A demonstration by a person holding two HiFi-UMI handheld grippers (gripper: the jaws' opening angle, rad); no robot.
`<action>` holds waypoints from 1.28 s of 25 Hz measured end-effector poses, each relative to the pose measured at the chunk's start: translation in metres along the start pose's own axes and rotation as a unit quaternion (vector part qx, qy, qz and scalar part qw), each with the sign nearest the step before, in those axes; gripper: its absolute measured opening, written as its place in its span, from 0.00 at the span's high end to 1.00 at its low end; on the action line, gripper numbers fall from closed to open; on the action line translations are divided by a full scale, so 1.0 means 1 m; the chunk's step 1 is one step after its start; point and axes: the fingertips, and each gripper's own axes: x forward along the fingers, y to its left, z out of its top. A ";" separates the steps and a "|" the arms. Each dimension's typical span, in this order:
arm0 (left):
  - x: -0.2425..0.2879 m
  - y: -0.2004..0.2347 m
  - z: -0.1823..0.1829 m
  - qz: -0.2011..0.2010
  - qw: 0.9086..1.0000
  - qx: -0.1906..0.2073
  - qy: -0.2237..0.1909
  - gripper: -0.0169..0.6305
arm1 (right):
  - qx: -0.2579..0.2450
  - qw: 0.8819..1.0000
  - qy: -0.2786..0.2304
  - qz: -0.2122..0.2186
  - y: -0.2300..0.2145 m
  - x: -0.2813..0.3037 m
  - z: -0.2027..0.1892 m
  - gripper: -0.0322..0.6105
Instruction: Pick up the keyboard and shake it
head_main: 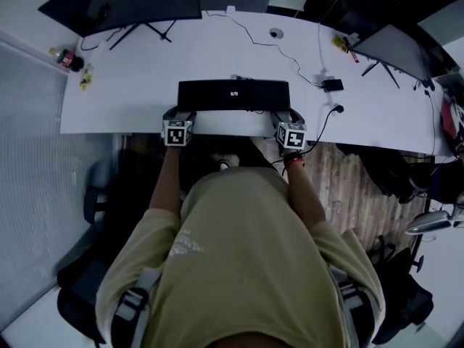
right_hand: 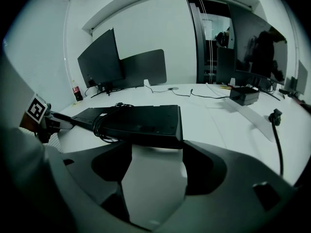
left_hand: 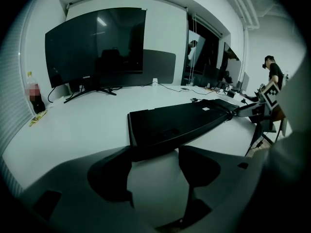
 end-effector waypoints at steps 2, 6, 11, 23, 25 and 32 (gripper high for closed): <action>0.001 0.001 0.001 0.005 1.000 0.004 -0.004 0.49 | 0.015 1.000 0.015 -0.003 -0.001 -0.001 -0.002 0.43; -0.004 0.006 -0.001 0.010 0.999 -0.028 -0.019 0.49 | 0.019 1.000 0.013 -0.004 0.000 -0.006 0.003 0.43; -0.015 0.003 0.013 0.005 0.998 -0.033 -0.056 0.49 | -0.006 0.999 -0.033 -0.002 0.009 -0.015 0.036 0.43; -0.044 -0.033 0.125 -0.011 0.985 -0.023 -0.170 0.57 | -0.027 0.987 -0.144 0.065 0.056 -0.038 0.142 0.45; -0.051 -0.036 0.147 -0.012 0.982 -0.016 -0.189 0.60 | -0.032 0.984 -0.162 0.070 0.061 -0.044 0.161 0.49; -0.074 -0.053 0.208 -0.018 0.970 0.002 -0.242 0.72 | -0.051 0.972 -0.217 0.079 0.076 -0.068 0.218 0.61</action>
